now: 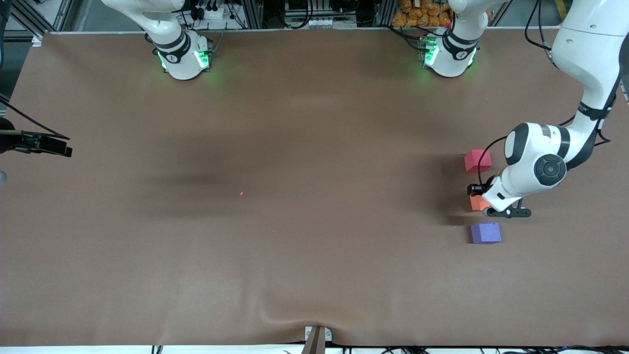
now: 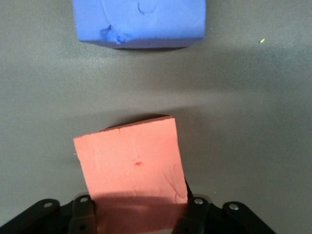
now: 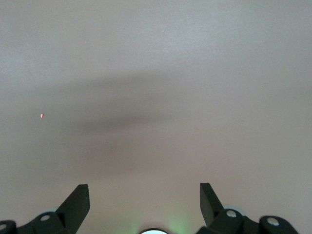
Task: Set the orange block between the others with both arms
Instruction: 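Lower the orange cube between the pink and blue cubes and release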
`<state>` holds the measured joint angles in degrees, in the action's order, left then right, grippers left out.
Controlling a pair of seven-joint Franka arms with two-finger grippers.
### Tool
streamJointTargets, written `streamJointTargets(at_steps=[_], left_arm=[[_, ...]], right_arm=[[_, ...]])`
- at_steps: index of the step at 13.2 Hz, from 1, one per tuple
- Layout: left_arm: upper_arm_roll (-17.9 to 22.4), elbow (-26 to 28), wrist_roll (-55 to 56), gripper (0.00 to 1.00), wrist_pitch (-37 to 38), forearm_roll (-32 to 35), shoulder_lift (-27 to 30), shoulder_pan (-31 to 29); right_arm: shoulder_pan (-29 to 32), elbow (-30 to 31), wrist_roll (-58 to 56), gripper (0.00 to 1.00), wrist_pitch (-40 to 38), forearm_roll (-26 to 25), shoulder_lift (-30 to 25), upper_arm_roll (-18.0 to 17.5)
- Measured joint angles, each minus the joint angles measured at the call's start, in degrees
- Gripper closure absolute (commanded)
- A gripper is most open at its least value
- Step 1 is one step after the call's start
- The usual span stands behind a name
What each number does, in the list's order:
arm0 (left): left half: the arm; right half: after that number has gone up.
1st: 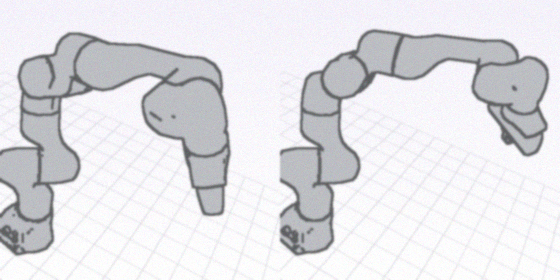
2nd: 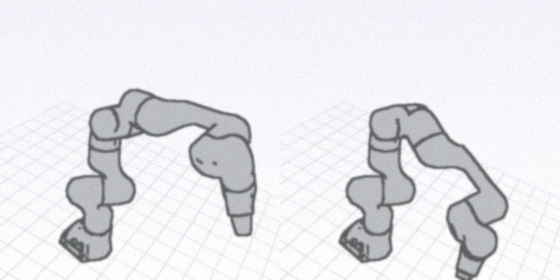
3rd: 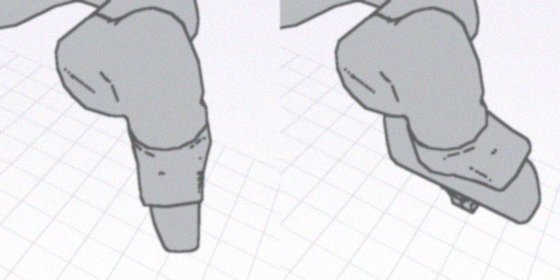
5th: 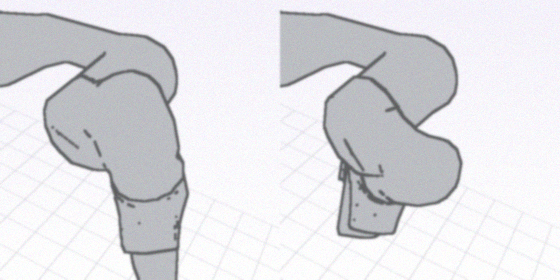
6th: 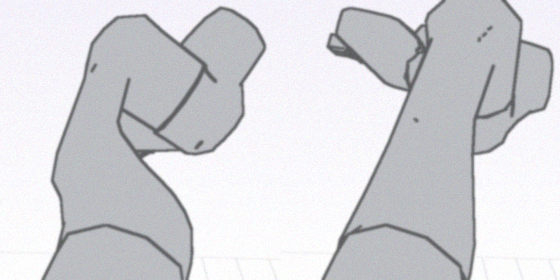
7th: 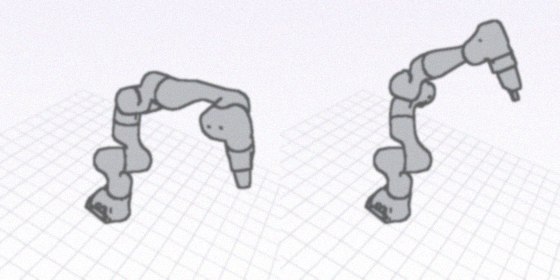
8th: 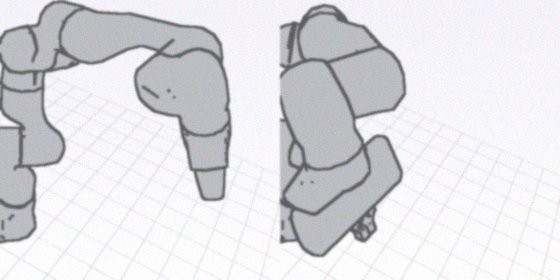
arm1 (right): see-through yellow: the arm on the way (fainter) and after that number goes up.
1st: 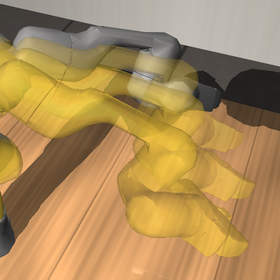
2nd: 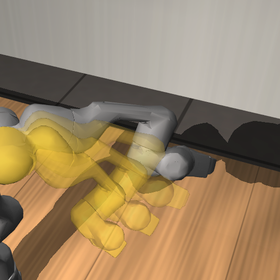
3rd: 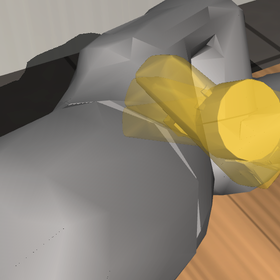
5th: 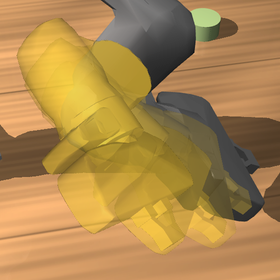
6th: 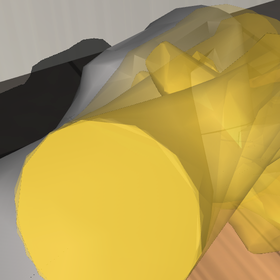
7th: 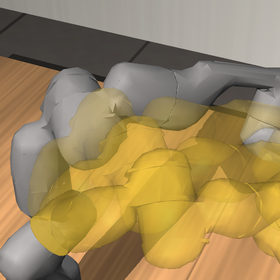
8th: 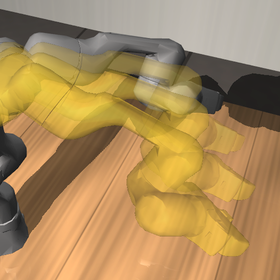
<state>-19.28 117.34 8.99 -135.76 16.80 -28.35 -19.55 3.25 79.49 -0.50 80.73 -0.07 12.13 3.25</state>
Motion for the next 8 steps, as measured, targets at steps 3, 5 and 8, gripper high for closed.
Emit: streamJointTargets(at_steps=[3, 5, 8], left_arm=[[0.07, 0.03, -2.0, 0.0, 0.03, 0.0, -0.58, -0.45], [0.01, 0.0, -2.31, 0.0, 0.41, 0.0, -0.55, -1.15], [-1.39, -0.71, -2.3, 0.0, 2.46, 0.0, 1.48, -1.44]], right_arm=[[0.0, 0.0, 0.0, 0.0, 0.0, 0.0, 0.0, 0.0], [0.0, 0.0, 0.0, 0.0, 0.0, 0.0, 0.0, 0.0], [0.0, 0.0, 0.0, 0.0, 0.01, 0.0, 0.0, 0.0]])
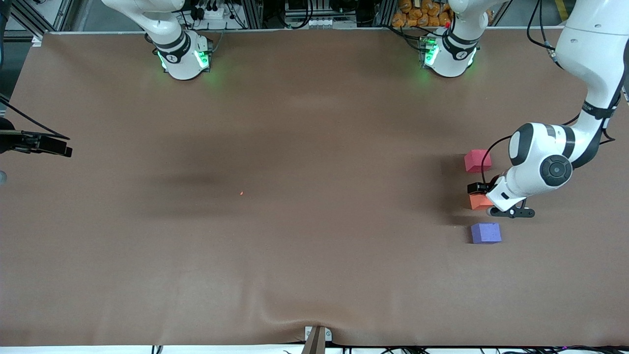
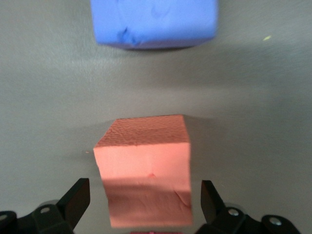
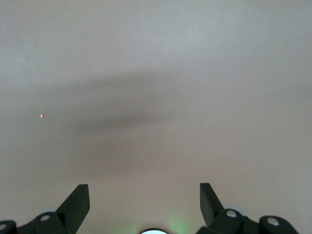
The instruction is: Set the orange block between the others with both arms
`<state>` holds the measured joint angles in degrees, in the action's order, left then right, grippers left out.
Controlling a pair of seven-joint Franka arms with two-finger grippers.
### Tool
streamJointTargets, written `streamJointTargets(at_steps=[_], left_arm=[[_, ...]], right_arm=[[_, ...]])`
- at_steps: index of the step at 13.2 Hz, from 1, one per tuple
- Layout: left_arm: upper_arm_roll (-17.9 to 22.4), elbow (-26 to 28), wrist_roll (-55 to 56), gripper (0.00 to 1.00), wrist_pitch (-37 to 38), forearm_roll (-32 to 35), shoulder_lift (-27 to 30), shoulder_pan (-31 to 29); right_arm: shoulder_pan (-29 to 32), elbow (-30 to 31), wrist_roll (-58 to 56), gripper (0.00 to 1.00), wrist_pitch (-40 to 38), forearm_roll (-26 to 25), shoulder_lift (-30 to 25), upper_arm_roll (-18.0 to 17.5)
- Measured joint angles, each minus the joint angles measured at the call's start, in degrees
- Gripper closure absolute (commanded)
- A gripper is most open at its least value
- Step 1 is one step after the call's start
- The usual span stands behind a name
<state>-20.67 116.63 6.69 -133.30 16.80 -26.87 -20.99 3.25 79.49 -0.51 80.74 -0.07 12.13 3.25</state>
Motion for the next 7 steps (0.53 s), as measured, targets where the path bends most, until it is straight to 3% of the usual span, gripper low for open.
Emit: streamJointTargets(at_steps=[5, 7], left_arm=[[-5.23, -3.72, 0.25, 0.0, 12.74, -0.64, 12.26, 0.0], [-7.08, -7.95, 0.28, 0.0, 19.5, -4.89, 16.88, 0.05]], right_arm=[[0.0, 0.0, 0.0, 0.0, 0.02, 0.0, 0.0, 0.01], [0.0, 0.0, 0.0, 0.0, 0.02, 0.0, 0.0, 0.02]])
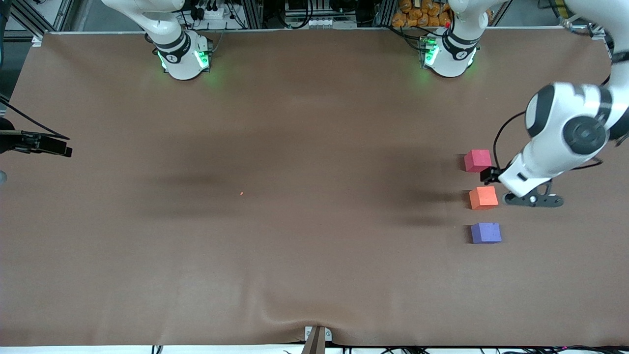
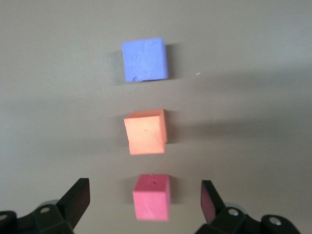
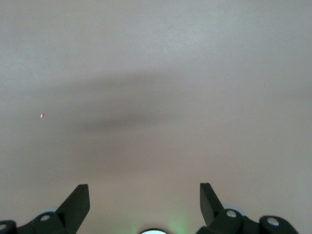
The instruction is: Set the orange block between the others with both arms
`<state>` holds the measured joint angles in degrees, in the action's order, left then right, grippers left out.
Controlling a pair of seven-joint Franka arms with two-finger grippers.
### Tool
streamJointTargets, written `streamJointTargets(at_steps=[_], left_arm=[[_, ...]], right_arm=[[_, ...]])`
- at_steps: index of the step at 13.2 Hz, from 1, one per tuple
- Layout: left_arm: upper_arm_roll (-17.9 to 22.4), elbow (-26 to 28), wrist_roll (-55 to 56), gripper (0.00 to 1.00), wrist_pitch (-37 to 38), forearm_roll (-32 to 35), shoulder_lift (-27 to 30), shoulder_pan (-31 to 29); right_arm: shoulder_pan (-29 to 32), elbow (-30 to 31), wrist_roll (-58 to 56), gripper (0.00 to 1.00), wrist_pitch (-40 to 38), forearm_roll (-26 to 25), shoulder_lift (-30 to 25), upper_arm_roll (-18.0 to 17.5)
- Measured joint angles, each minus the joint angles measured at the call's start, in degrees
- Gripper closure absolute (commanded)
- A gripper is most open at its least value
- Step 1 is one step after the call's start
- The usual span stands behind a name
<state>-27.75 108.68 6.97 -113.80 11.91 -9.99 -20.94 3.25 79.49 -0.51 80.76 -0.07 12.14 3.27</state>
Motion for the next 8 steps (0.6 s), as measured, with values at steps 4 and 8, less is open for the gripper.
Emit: streamJointTargets(at_steps=[4, 8], left_arm=[[-0.46, -14.19, -0.44, 0.0, 16.75, -4.23, 3.83, -0.14], [-0.52, -19.21, -0.58, 0.0, 21.67, -4.98, 3.88, -0.21]], right_arm=[[0.0, 0.0, 0.0, 0.0, 0.01, 0.0, 0.0, 0.01], [0.0, 0.0, 0.0, 0.0, 0.01, 0.0, 0.0, 0.01]])
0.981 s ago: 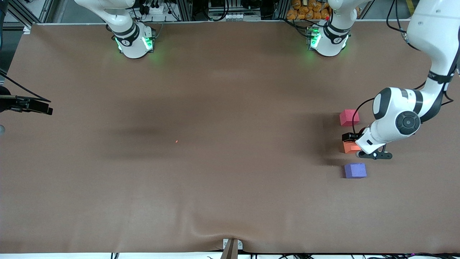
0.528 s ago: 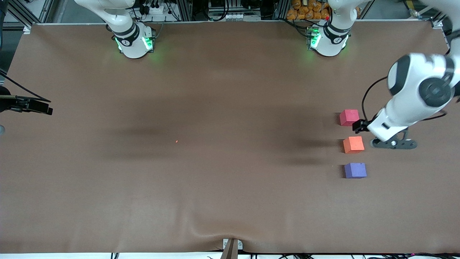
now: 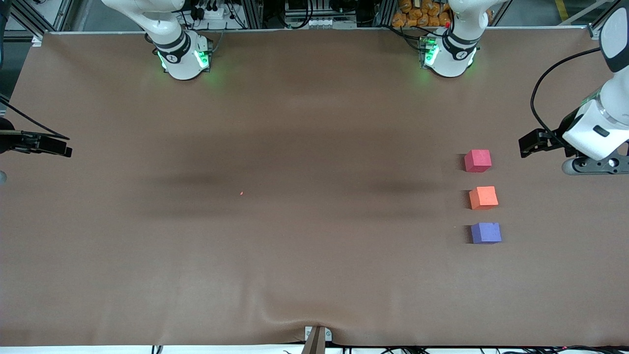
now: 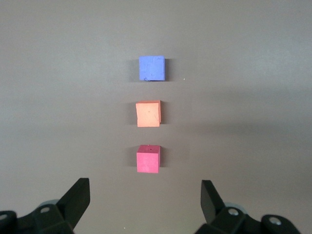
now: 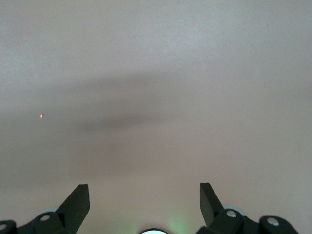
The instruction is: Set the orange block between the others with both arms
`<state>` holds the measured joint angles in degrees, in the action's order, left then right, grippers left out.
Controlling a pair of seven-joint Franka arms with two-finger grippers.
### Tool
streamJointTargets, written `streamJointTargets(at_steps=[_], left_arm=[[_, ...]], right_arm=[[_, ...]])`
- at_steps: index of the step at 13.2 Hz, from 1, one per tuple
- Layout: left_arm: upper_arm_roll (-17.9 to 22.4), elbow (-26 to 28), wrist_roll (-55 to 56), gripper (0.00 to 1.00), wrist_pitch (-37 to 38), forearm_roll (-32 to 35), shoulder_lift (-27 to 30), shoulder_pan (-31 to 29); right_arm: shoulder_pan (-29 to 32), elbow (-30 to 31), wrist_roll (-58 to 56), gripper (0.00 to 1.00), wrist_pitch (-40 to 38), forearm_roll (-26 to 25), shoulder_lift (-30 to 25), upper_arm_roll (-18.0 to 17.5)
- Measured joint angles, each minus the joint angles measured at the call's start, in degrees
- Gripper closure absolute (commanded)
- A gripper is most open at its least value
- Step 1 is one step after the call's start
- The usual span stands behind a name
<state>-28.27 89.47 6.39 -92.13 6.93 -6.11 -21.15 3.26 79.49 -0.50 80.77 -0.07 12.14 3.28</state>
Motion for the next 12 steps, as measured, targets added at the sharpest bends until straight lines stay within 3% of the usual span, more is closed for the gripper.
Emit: streamJointTargets(at_steps=[4, 5, 10, 12], left_arm=[[0.94, -1.19, 0.0, 0.0, 1.57, -1.03, 1.46, 1.17], [3.35, -1.2, 0.0, 0.0, 1.8, -1.09, 1.96, 3.7], [24.58, -1.25, 0.0, 0.0, 3.17, -3.69, 4.44, 24.42], [28.92, -1.26, 0.0, 0.0, 3.94, -4.55, 5.67, 28.54]], right_arm=[[0.0, 0.0, 0.0, 0.0, 0.0, 0.0, 0.0, -0.01], [0.0, 0.0, 0.0, 0.0, 0.0, 0.0, 0.0, -0.01], [0.0, 0.0, 0.0, 0.0, 0.0, 0.0, 0.0, 0.01], [0.0, 0.0, 0.0, 0.0, 0.01, 0.0, 0.0, 0.01]])
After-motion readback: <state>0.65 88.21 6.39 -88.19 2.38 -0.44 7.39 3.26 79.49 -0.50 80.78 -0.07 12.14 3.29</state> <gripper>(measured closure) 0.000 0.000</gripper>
